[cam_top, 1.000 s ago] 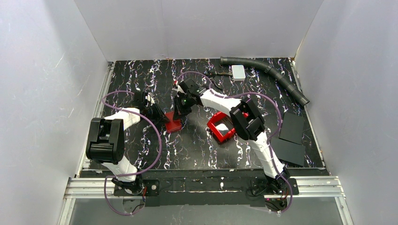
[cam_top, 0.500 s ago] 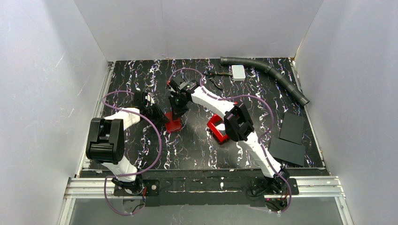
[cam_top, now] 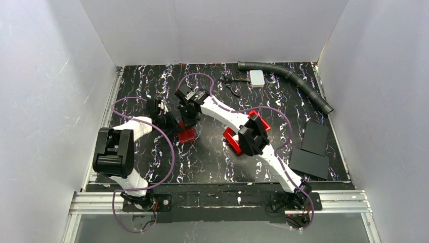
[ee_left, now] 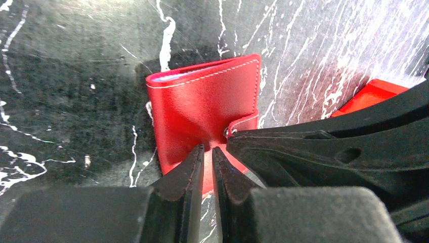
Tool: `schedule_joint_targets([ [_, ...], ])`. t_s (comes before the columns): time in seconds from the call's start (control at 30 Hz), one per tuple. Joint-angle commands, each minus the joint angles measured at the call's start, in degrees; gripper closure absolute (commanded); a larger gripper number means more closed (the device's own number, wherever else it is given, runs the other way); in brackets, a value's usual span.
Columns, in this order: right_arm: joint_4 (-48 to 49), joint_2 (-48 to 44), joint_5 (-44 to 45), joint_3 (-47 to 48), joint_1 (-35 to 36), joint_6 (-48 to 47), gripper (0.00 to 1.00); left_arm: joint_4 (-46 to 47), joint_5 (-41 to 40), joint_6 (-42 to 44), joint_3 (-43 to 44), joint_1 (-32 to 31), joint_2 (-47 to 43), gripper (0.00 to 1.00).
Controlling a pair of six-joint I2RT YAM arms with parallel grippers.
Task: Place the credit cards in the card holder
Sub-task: Close the credit card at the center of the board, then reset both arms
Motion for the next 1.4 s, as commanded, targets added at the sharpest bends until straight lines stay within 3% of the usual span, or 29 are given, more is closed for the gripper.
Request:
schedule_joint_targets([
  [0.0,-7.2,17.9,10.7,-7.1,1.9,-1.0,0.99,-2.3,0.8,1.0,-0.5,-2.1,-2.3,0.90],
  [0.13,-3.3,15.3,8.5,-9.7,2.0,-1.5,0.97,-3.8,1.2,1.4,1.0,-2.0,-4.3,0.88],
  [0.27,2.2,8.8,0.5,-10.8,-0.4,-1.7,0.70,-10.0,2.4,2.8,5.4,-0.7,-8.6,0.83],
  [0.43,8.1,-1.5,-5.7,-8.7,-3.7,-2.4,0.50,-19.6,1.0,7.0,10.3,2.6,-16.2,0.73],
  [0.6,10.0,-13.6,-8.9,-8.3,-7.0,-3.8,0.34,-25.7,-0.7,9.6,12.7,3.8,-24.1,0.71],
  [0.97,11.8,-54.1,0.5,-30.1,-16.3,-12.8,0.02,-21.4,9.9,6.5,21.3,3.1,-35.5,0.42],
  [1.23,22.0,-85.0,19.7,-47.2,-16.5,-14.0,0.02,-7.9,9.7,6.4,24.6,-1.0,-42.9,0.33],
  [1.37,24.1,-94.4,28.1,-51.0,-16.5,-14.3,0.01,-1.7,9.1,6.1,23.9,-1.6,-45.4,0.29],
])
